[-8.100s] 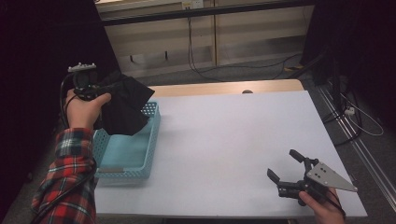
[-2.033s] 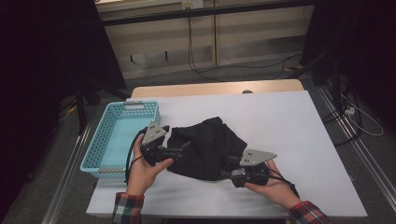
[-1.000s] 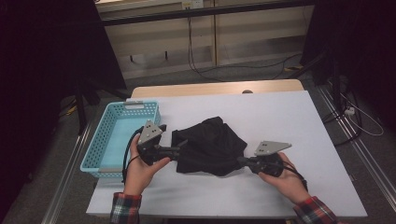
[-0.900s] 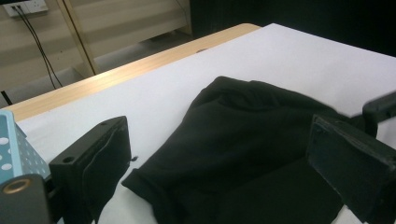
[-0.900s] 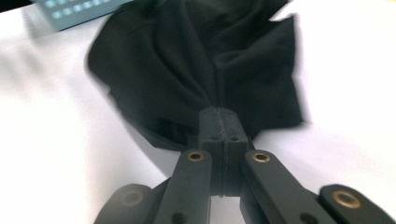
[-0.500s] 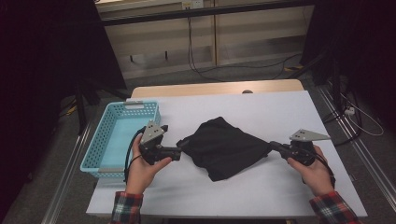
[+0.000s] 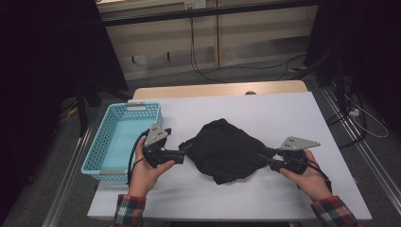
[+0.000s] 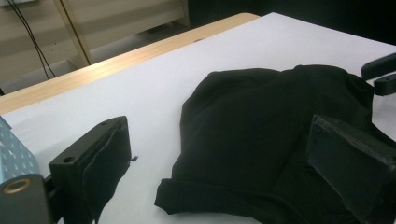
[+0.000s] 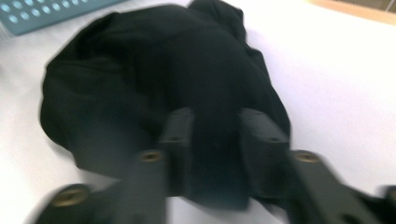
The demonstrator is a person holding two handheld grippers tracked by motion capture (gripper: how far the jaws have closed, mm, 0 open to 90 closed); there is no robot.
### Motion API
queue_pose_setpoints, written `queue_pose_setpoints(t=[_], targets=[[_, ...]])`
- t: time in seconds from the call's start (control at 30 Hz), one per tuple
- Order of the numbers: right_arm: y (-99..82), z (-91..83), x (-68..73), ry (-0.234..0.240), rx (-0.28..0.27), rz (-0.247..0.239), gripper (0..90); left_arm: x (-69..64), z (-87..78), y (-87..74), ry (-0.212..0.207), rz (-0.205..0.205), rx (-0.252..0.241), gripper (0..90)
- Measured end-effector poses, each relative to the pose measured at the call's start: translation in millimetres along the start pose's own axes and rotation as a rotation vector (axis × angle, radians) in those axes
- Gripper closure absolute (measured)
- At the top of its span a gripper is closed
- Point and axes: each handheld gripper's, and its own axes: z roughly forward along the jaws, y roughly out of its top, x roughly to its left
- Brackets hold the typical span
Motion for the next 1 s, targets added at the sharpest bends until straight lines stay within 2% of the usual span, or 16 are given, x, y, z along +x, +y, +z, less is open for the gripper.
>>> queue_pose_setpoints(t=[0.07, 0.2, 0.37, 0.47, 0.57, 0.67, 0.83, 0.93, 1.0], targets=[[3.3, 2.4, 7.1, 0.018, -0.01, -0.027, 50.0, 0.0, 0.3, -0.3, 0.0, 0.002, 0.0, 7.0], [8.8, 10.3, 23.3, 0.05, -0.016, -0.05, 38.9, -1.4, 0.3, 0.1, -0.003, 0.003, -0.002, 7.0], [13.0, 19.0, 41.3, 0.089, -0.005, -0.099, 34.7, -2.5, 0.4, -0.6, -0.008, 0.004, 0.002, 7.0], [13.5, 23.4, 47.3, 0.105, 0.002, -0.112, 33.3, -3.1, 0.8, -2.0, -0.017, 0.001, 0.002, 6.9], [12.8, 25.3, 47.6, 0.104, 0.01, -0.118, 30.1, -5.2, 2.1, -3.3, -0.024, 0.006, 0.008, 6.9], [12.3, 24.1, 44.2, 0.099, 0.002, -0.094, 25.8, -9.6, 5.4, -4.5, -0.044, 0.012, 0.01, 6.9], [11.1, 19.7, 39.0, 0.095, -0.018, -0.058, 21.8, -23.2, 15.1, -6.7, -0.107, 0.044, 0.026, 6.8], [8.7, 17.5, 34.8, 0.083, -0.019, -0.042, 19.9, -32.5, 21.8, -8.6, -0.154, 0.038, 0.019, 5.9], [7.2, 15.0, 31.1, 0.074, -0.025, -0.03, 19.3, -36.6, 24.0, -9.6, -0.169, 0.047, 0.028, 5.9]])
